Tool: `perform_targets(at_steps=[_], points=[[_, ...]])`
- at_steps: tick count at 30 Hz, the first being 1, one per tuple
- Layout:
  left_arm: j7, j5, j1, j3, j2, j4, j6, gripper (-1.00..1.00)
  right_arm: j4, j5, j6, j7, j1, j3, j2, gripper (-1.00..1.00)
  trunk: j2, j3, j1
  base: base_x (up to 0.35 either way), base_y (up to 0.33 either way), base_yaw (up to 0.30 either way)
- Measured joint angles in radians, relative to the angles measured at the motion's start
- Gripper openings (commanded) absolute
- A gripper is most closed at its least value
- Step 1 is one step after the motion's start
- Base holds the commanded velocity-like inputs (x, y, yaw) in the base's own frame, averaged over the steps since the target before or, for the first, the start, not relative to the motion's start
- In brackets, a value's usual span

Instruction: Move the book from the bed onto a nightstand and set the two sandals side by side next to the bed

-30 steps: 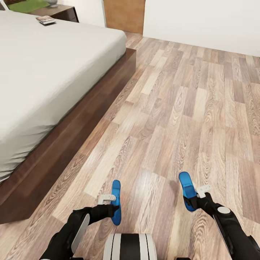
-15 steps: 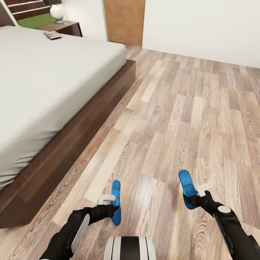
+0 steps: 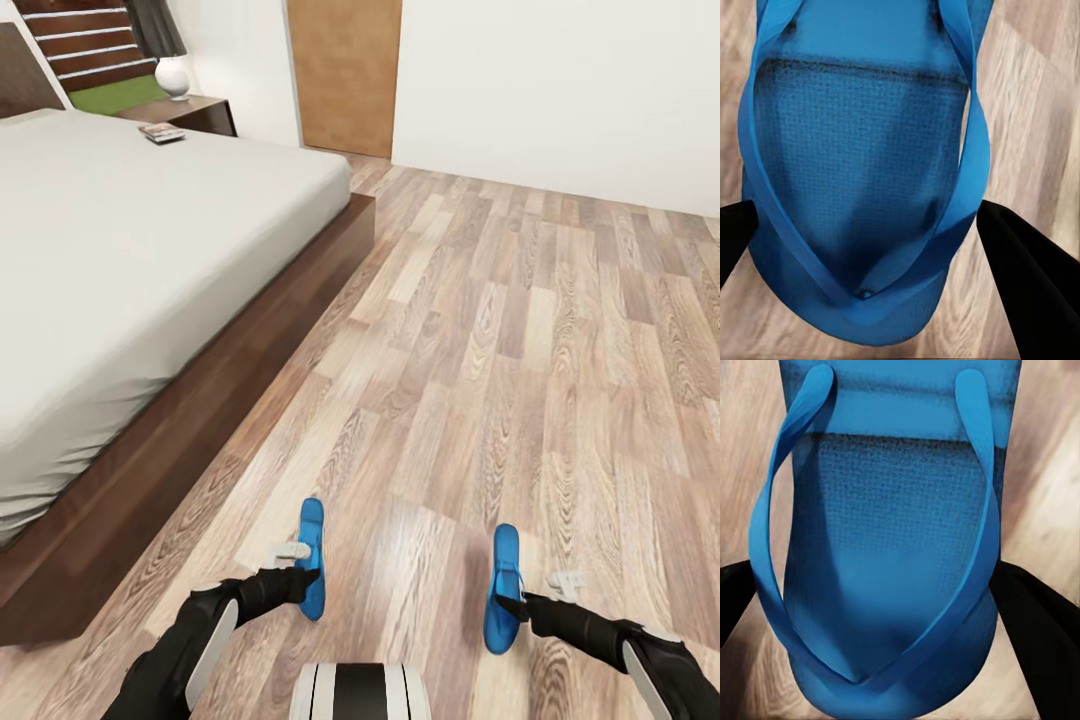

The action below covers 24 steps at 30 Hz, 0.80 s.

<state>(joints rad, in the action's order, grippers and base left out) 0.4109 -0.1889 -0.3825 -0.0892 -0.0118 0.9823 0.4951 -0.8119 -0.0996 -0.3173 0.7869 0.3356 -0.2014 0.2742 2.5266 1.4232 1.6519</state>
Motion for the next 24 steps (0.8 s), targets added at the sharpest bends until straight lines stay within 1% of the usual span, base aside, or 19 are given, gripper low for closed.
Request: perform_targets(at_steps=[2,5,6,7,9,11,15,17,19,24], points=[[0.003,0.0,0.001,0.001,0.015,-0.018,-0.002,-1.0,0.024,-0.001,0.0,0.005,-0.001,0.0,0.001,-1.0,0.0,-0.008,-0.001,0.0,0.0,0.0],[0.02,0.003,0.001,0.004,0.022,-0.077,-0.025,-1.0,0.081,-0.001,0.003,0.006,-0.001,0.0,0.002,-1.0,-0.001,-0.019,-0.002,0.0,0.0,0.0],[0.027,0.004,0.001,0.004,0.024,-0.114,-0.06,-1.0,0.104,0.0,0.006,0.007,-0.002,0.001,0.002,-1.0,-0.001,-0.023,-0.003,0.0,0.0,0.0],[0.029,0.001,0.001,0.004,0.024,-0.13,-0.075,-1.0,0.11,-0.003,0.007,0.007,-0.001,0.0,0.002,-1.0,-0.002,-0.027,-0.003,0.0,0.0,0.0],[0.034,0.005,0.001,0.005,0.025,-0.191,-0.131,-1.0,0.125,-0.003,0.01,0.005,-0.001,0.0,0.002,-1.0,-0.002,-0.035,-0.004,0.0,0.0,0.0],[0.036,0.004,0.001,0.006,0.026,-0.23,-0.168,-1.0,0.145,-0.002,0.013,0.005,-0.002,0.001,0.002,-1.0,-0.003,-0.043,-0.005,0.0,0.0,0.0],[0.044,0.003,0.001,0.005,0.027,-0.254,-0.191,-1.0,0.224,-0.001,0.018,0.005,-0.003,0.001,0.002,-1.0,-0.004,-0.058,-0.007,0.0,0.0,0.0],[0.069,0.002,0.001,0.004,0.028,-0.259,-0.195,-1.0,0.26,-0.002,0.022,0.005,-0.003,0.001,0.002,-1.0,-0.004,-0.066,-0.008,0.0,0.0,0.0],[0.091,0.003,0.001,0.004,0.028,-0.264,-0.197,-1.0,0.279,-0.004,0.031,0.005,-0.003,0.001,0.002,-1.0,-0.004,-0.074,-0.009,0.0,0.0,0.0],[0.105,0.004,0.001,0.005,0.028,-0.277,-0.203,-1.0,0.293,-0.013,0.044,0.005,-0.003,0.001,0.002,-1.0,-0.006,-0.093,-0.011,0.0,0.0,0.0]])
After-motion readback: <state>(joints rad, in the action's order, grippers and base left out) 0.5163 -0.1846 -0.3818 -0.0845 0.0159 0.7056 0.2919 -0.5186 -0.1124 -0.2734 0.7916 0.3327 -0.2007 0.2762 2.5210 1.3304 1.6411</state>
